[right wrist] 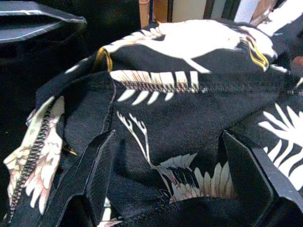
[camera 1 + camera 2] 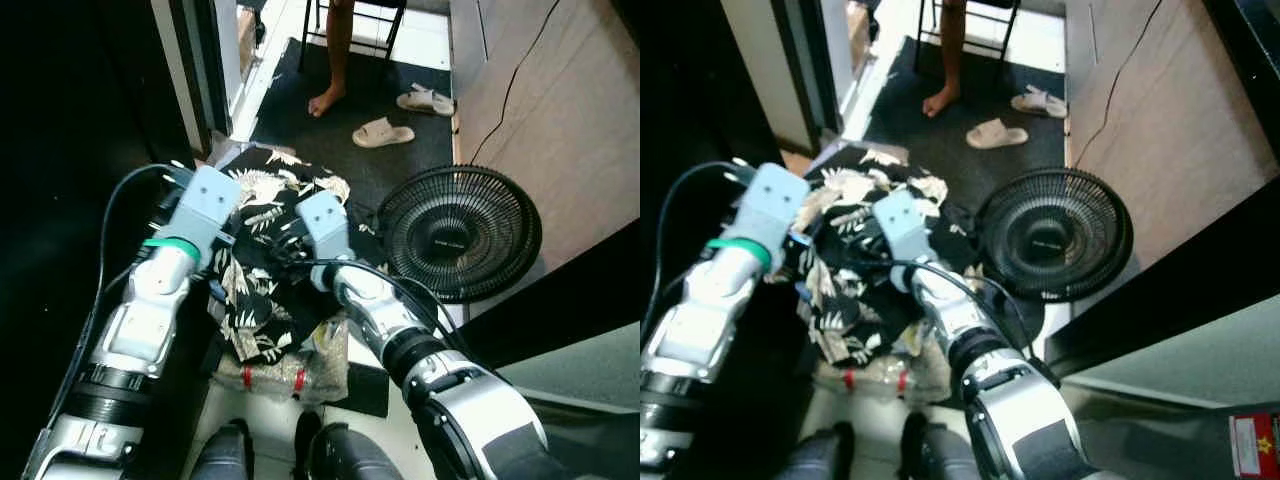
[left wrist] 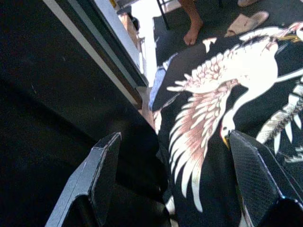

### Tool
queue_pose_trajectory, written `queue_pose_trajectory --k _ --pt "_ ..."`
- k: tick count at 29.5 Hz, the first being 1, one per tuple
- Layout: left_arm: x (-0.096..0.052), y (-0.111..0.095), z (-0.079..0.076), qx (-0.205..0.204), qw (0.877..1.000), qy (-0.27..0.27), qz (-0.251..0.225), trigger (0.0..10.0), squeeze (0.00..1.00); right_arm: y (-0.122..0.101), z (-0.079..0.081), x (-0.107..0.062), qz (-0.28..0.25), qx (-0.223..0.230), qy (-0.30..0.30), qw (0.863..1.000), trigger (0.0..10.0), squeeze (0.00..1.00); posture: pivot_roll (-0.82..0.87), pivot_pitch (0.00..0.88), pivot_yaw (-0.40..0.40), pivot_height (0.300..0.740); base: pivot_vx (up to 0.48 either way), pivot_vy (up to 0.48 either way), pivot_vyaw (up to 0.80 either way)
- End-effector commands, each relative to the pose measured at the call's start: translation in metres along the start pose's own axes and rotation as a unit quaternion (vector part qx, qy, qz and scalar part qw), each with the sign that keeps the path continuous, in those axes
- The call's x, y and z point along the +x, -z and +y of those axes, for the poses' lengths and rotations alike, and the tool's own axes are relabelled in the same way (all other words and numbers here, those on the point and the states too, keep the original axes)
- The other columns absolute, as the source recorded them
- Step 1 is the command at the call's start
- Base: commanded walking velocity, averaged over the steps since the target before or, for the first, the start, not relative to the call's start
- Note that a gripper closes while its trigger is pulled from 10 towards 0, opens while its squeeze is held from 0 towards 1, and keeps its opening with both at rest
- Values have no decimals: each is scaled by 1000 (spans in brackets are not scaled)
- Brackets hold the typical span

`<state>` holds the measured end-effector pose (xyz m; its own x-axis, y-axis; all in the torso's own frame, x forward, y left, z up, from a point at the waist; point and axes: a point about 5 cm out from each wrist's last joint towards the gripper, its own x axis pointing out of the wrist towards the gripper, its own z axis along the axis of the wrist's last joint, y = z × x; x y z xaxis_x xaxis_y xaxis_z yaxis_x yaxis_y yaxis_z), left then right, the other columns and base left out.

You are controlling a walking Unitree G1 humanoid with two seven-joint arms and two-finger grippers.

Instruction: Clothes washing

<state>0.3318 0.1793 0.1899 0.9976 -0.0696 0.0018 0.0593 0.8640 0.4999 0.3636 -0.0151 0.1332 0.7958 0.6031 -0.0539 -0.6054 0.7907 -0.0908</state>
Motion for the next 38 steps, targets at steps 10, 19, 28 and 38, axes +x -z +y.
queue_pose_trajectory --k 10,19,28,38 --pt "-15 14 17 1 999 -21 47 10000 0 0 7 7 38 -29 15 999 10000 0 336 307 -40 740 0 0 0" --pt "-15 10 10 -6 999 -10 52 10000 0 26 -20 -9 120 -42 54 990 10000 0 304 320 -29 740 0 0 0" --pt "-17 0 7 -36 999 9 27 10000 0 27 -24 -12 114 -36 59 991 10000 0 282 318 -25 740 0 0 0" --pt "-56 -82 -78 -132 941 276 -144 10000 0 17 -31 -11 80 -18 70 994 10000 0 252 305 -21 740 0 0 0"
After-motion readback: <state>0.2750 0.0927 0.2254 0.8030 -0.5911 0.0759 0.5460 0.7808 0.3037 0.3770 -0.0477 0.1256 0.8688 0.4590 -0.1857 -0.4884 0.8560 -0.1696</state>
